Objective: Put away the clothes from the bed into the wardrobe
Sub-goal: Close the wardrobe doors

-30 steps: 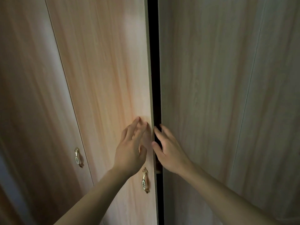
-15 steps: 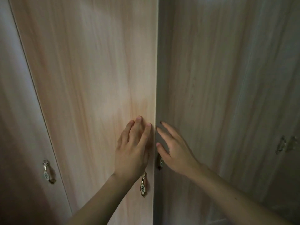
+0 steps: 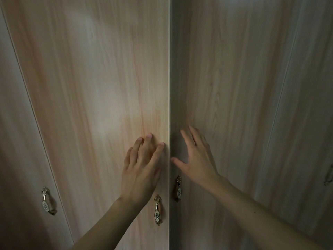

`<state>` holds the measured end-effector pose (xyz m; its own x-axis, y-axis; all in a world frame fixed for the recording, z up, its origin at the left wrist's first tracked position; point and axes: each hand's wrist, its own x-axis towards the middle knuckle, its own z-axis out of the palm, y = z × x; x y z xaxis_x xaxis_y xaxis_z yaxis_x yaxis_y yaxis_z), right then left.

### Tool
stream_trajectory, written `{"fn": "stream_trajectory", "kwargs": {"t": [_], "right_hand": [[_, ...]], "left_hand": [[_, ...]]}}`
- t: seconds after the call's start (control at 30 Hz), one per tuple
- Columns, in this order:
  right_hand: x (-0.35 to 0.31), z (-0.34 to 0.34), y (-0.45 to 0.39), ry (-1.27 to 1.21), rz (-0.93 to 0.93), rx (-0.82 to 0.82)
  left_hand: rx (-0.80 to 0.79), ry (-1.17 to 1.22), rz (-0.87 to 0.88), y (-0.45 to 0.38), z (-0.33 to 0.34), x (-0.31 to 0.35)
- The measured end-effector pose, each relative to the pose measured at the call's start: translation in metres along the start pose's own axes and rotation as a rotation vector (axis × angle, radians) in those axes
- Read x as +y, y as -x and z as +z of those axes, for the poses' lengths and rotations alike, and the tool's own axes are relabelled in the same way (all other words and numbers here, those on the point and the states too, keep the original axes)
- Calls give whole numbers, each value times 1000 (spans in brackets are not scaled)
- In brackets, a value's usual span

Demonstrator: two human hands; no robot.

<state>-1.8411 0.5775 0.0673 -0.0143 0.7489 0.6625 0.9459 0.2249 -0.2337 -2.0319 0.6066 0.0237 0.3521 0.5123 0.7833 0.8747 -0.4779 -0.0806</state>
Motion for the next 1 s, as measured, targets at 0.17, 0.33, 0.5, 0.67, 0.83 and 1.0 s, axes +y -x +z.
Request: {"fn": "stream_trajectory", "kwargs": {"t": [0.17, 0.33, 0.5, 0.67, 0.83, 1.0], "right_hand": [[17, 3, -13, 37, -32, -36], [26, 9, -25, 85, -72, -59], [25, 20, -36, 93, -101, -28], [25, 30, -44, 114, -112, 14], [28, 34, -44, 164, -108, 22], [31, 34, -45, 177, -121, 12]], "left_hand": [[1, -40, -10, -10, 10, 2], [-14, -59, -25, -20, 22, 3], [-43, -98, -47, -29, 34, 1], [-54, -156, -50, -38, 49, -2], [-8, -205, -64, -47, 59, -2], [-4, -211, -59, -49, 63, -3]]}}
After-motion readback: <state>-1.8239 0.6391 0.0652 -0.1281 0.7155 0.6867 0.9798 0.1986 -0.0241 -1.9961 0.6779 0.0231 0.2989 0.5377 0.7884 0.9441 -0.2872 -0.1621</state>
